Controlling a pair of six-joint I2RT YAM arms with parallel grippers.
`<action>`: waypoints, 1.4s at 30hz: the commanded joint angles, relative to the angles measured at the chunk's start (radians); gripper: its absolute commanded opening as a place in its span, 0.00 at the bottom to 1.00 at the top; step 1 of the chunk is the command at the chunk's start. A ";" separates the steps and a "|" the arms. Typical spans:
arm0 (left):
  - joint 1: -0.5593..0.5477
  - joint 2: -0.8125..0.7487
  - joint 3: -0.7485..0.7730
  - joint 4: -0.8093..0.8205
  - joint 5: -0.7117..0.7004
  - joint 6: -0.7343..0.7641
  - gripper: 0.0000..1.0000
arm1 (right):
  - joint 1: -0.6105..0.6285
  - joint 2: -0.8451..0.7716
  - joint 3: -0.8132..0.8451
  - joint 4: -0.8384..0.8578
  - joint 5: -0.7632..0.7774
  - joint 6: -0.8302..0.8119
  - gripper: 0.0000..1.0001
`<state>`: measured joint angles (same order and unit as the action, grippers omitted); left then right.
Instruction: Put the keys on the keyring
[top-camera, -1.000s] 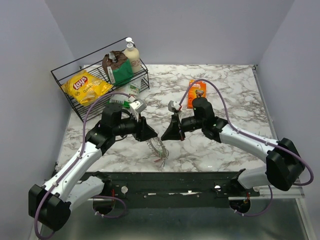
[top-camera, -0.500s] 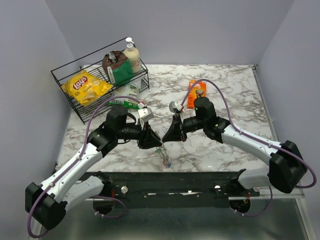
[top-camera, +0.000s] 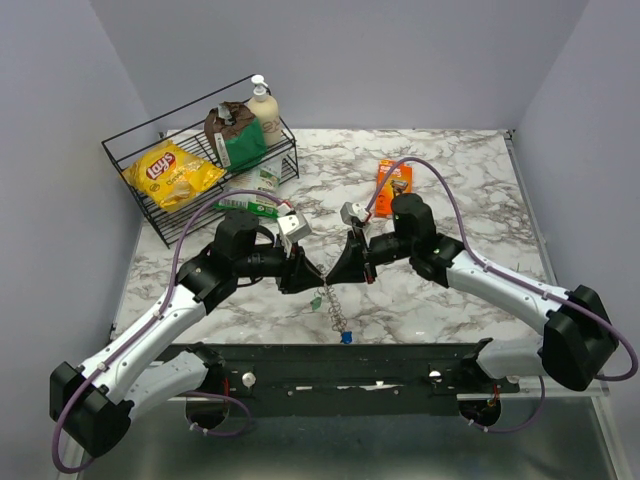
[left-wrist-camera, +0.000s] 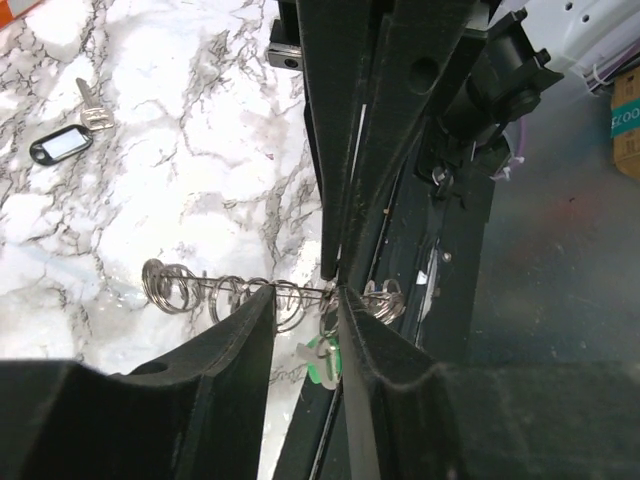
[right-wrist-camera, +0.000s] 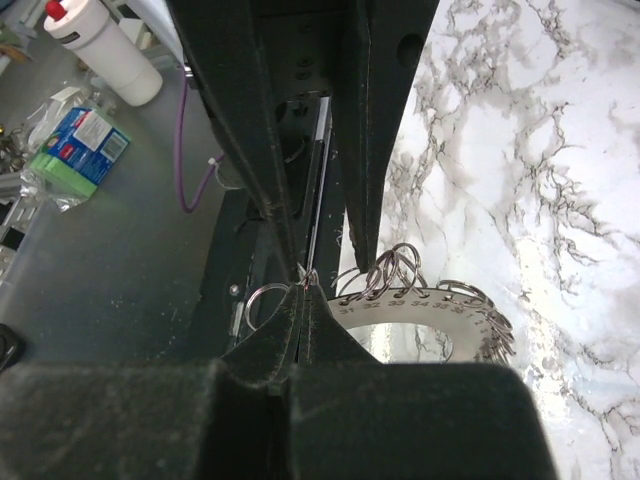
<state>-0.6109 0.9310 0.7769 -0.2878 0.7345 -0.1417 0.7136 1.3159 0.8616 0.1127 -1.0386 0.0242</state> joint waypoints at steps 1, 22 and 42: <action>-0.006 0.003 0.032 -0.008 -0.027 0.010 0.36 | 0.003 -0.037 0.020 0.021 -0.041 -0.012 0.00; -0.061 0.020 0.018 0.091 0.007 -0.045 0.00 | 0.003 -0.055 0.017 0.041 -0.023 -0.001 0.00; -0.095 -0.172 -0.228 0.530 -0.169 -0.202 0.00 | 0.003 -0.243 -0.139 0.242 0.341 0.168 0.80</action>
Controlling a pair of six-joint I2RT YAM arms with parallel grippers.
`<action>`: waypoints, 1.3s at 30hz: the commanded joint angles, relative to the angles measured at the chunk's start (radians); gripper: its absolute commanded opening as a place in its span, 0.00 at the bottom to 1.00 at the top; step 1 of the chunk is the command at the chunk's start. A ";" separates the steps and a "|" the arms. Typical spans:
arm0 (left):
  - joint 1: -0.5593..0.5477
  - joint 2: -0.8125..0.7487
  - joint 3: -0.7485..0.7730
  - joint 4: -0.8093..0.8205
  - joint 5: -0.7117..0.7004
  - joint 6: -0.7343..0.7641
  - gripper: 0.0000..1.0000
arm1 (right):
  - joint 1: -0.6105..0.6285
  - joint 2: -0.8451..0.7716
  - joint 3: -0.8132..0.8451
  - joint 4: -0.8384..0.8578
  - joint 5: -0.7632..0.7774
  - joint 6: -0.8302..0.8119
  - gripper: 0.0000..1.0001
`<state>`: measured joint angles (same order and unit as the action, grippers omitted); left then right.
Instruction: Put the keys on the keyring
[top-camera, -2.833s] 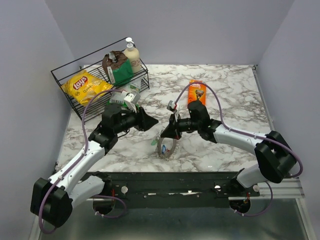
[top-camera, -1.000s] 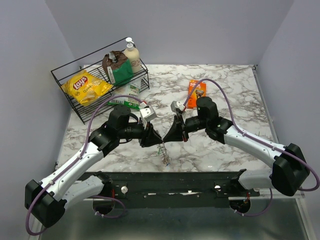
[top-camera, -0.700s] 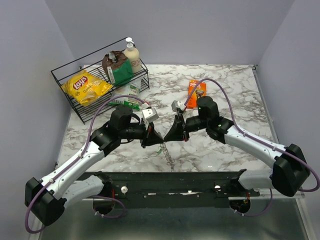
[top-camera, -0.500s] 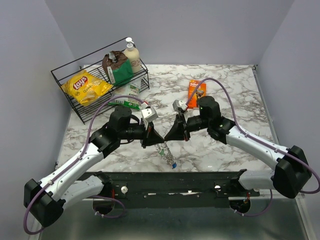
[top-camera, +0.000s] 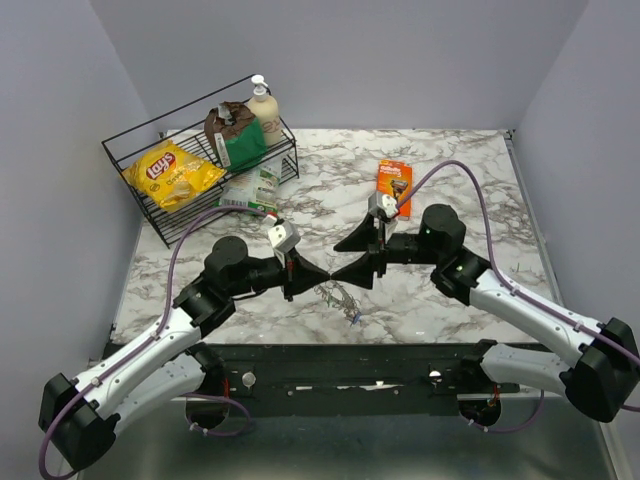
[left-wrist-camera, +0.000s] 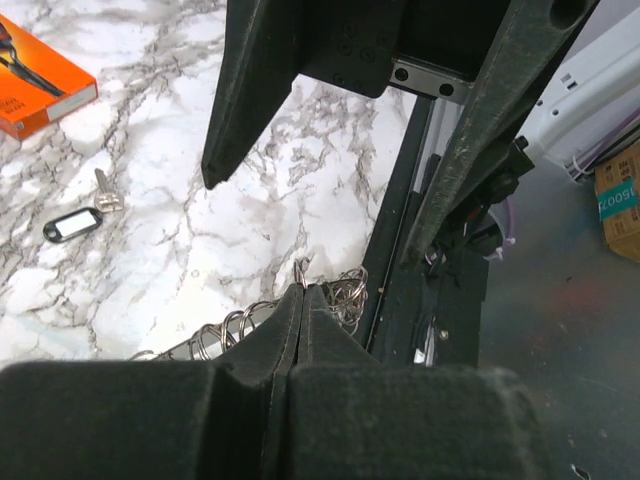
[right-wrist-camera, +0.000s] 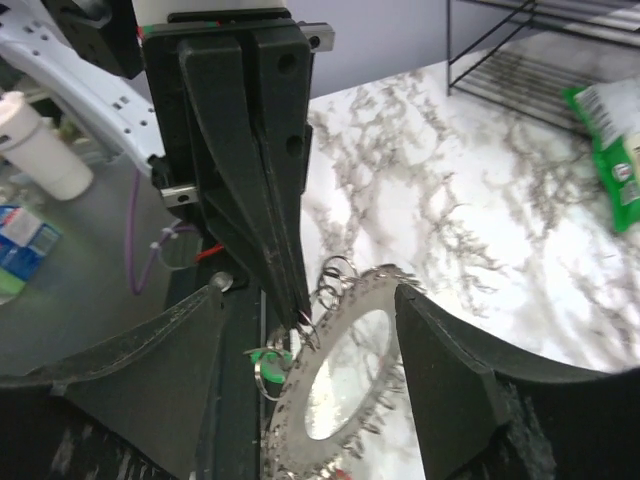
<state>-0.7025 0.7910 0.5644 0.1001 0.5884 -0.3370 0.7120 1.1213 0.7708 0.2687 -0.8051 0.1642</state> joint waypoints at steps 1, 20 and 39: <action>-0.005 -0.038 -0.018 0.157 -0.019 -0.005 0.00 | 0.003 -0.057 -0.056 0.086 0.107 0.023 0.81; -0.005 -0.098 -0.103 0.428 0.139 -0.062 0.00 | -0.052 -0.060 -0.099 0.236 -0.189 0.051 0.74; -0.006 -0.038 -0.077 0.483 0.172 -0.088 0.00 | -0.052 0.024 -0.080 0.346 -0.296 0.164 0.41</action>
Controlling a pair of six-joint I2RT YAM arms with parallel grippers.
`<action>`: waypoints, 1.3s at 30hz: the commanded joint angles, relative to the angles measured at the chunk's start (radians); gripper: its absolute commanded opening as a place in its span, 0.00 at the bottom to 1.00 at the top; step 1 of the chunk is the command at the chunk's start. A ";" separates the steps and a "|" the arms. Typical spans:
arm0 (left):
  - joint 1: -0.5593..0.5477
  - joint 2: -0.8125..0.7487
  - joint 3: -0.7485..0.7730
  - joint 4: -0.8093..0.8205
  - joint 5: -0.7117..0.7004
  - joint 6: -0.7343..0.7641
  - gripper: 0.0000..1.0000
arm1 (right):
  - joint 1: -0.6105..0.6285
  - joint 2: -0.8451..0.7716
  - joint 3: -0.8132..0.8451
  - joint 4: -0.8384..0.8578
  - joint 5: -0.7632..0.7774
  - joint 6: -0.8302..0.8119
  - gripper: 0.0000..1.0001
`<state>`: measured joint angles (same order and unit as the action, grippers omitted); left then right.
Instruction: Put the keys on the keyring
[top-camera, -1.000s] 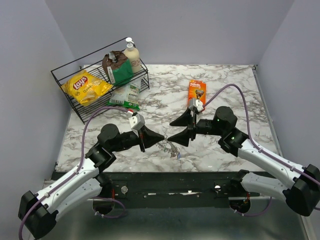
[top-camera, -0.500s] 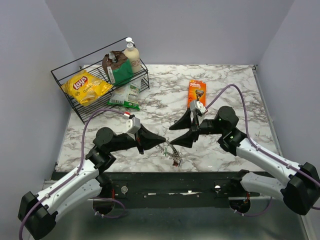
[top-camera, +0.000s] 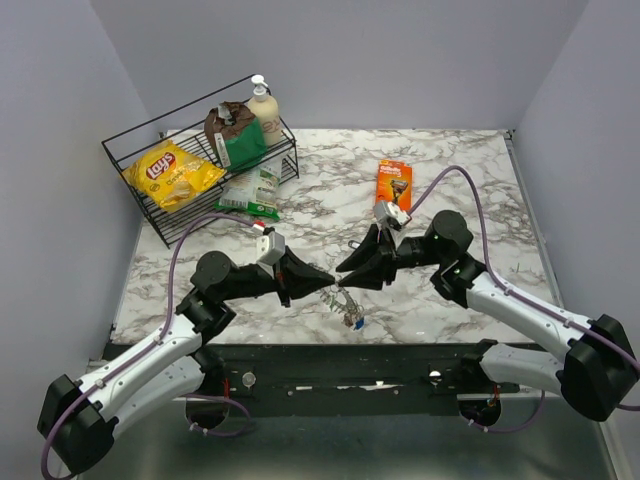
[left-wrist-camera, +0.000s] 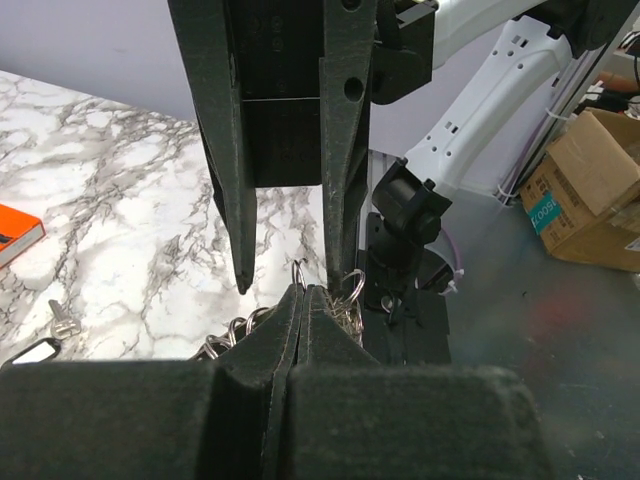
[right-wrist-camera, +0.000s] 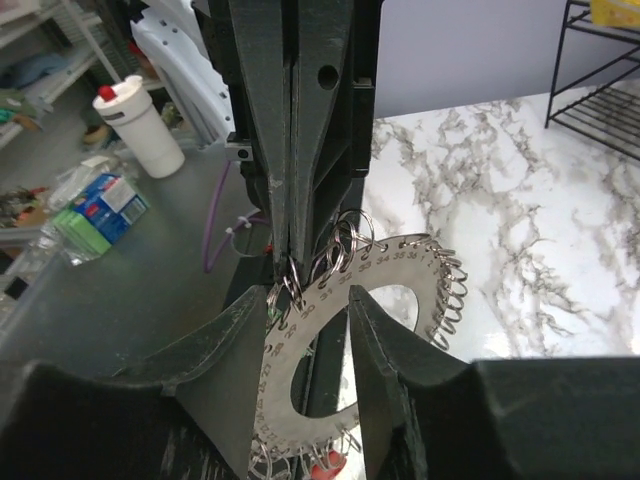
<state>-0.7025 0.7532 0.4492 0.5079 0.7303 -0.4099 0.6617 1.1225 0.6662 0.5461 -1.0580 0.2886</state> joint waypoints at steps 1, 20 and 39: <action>-0.008 0.000 0.039 0.075 0.029 -0.015 0.00 | -0.001 0.025 0.026 0.071 -0.045 0.041 0.36; -0.006 0.049 0.206 -0.376 -0.060 0.173 0.33 | -0.002 0.017 0.073 -0.075 -0.020 -0.039 0.00; -0.008 0.081 0.315 -0.651 -0.060 0.341 0.33 | -0.002 0.022 0.082 -0.115 -0.011 -0.063 0.01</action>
<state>-0.7048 0.8433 0.7334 -0.0731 0.6888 -0.1196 0.6594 1.1473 0.7090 0.4164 -1.0737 0.2344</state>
